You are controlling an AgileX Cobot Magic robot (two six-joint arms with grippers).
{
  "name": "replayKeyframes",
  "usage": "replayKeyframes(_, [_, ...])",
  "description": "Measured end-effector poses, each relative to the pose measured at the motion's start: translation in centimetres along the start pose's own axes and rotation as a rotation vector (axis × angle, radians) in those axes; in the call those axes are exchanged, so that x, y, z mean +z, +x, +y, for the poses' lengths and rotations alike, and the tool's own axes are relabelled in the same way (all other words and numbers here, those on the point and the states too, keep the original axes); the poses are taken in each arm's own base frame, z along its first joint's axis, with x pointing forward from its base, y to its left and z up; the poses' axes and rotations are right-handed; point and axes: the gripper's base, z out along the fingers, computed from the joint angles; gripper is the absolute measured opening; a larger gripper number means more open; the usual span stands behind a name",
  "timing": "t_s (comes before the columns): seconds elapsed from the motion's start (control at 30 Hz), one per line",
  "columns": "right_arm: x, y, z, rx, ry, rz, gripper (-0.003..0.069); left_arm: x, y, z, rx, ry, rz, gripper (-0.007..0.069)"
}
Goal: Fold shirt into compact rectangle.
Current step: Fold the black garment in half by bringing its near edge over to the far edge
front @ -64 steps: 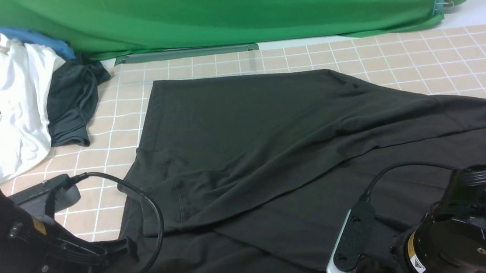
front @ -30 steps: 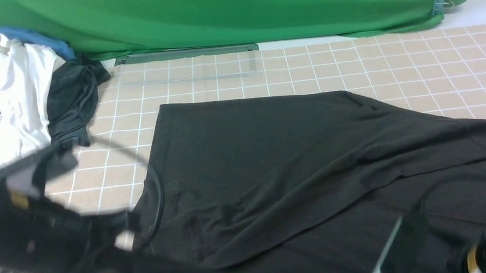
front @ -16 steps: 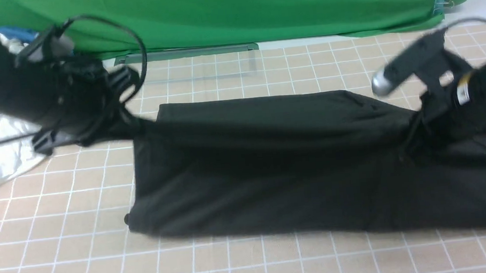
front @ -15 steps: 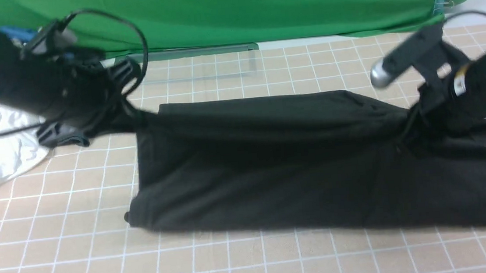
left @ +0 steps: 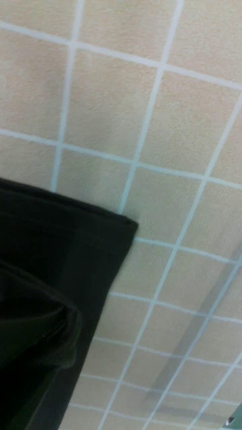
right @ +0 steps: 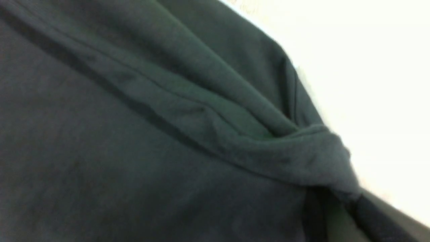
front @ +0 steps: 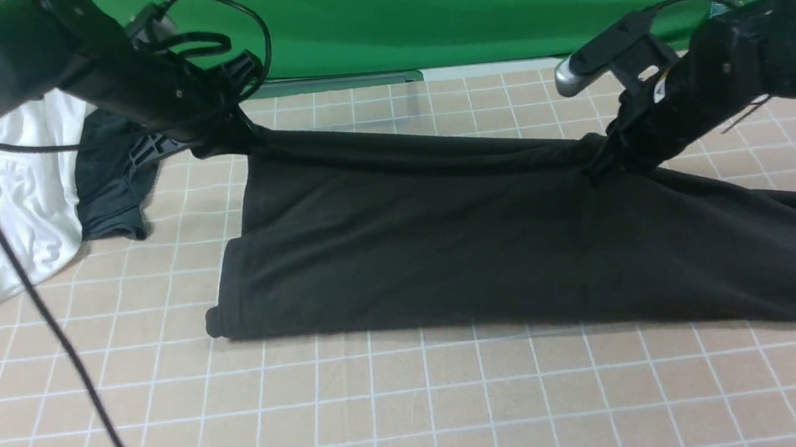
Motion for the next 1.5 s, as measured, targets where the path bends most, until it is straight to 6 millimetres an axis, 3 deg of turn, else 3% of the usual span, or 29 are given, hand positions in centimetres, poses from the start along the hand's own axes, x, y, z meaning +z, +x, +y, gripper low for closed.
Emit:
replayKeyframes(0.23, [2.0,-0.6,0.0,-0.002,0.005,-0.057,0.0080,3.0,-0.6,2.1,-0.055,-0.022,0.025,0.0030])
replayKeyframes(0.43, [2.0,-1.4,-0.1,-0.006,0.020,-0.140,0.0207,3.8,-0.5,2.7,-0.066,-0.031,0.022,0.0036])
replayKeyframes(0.53, [1.9,-1.5,-0.2,-0.001,0.021,-0.143,0.0269,3.6,-1.0,2.7,-0.077,-0.027,-0.018,0.0078])
replayKeyframes(0.6, [1.6,-1.6,-0.3,0.011,0.019,-0.116,0.0248,3.4,-1.2,2.6,-0.084,-0.024,-0.038,0.0116])
replayKeyframes(0.7, [0.1,-2.5,-0.7,0.020,0.011,-0.036,0.0072,2.2,-1.9,2.4,-0.089,-0.015,-0.089,0.0244])
replayKeyframes(0.73, [-0.3,-2.8,-0.8,0.025,0.006,-0.020,0.0051,1.7,-2.2,2.3,-0.087,-0.012,-0.102,0.0276])
replayKeyframes(0.83, [-1.8,-3.8,-0.8,0.063,-0.035,0.024,0.0025,-0.3,-3.2,1.6,-0.074,0.005,-0.122,0.0392])
replayKeyframes(0.97, [-2.7,-4.2,0.1,0.116,-0.151,0.059,0.0024,-1.9,-3.3,0.9,-0.060,0.016,-0.030,0.0450])
replayKeyframes(1.03, [-2.5,-4.0,1.0,0.144,-0.238,0.085,0.0024,-2.1,-2.5,0.5,-0.048,0.014,0.061,0.0433])
replayKeyframes(1.13, [-1.3,-3.7,2.4,0.150,-0.295,0.124,0.0024,-2.0,-1.5,0.1,-0.033,0.007,0.151,0.0347])
replayKeyframes(1.33, [3.0,-2.9,5.1,0.137,-0.316,0.156,0.0024,-1.9,-1.0,-0.2,-0.024,0.006,0.189,0.0047])
replayKeyframes(1.5, [4.9,-4.5,4.4,0.176,-0.225,-0.073,0.0024,-1.9,-1.1,-0.2,-0.023,0.004,0.183,0.0010])
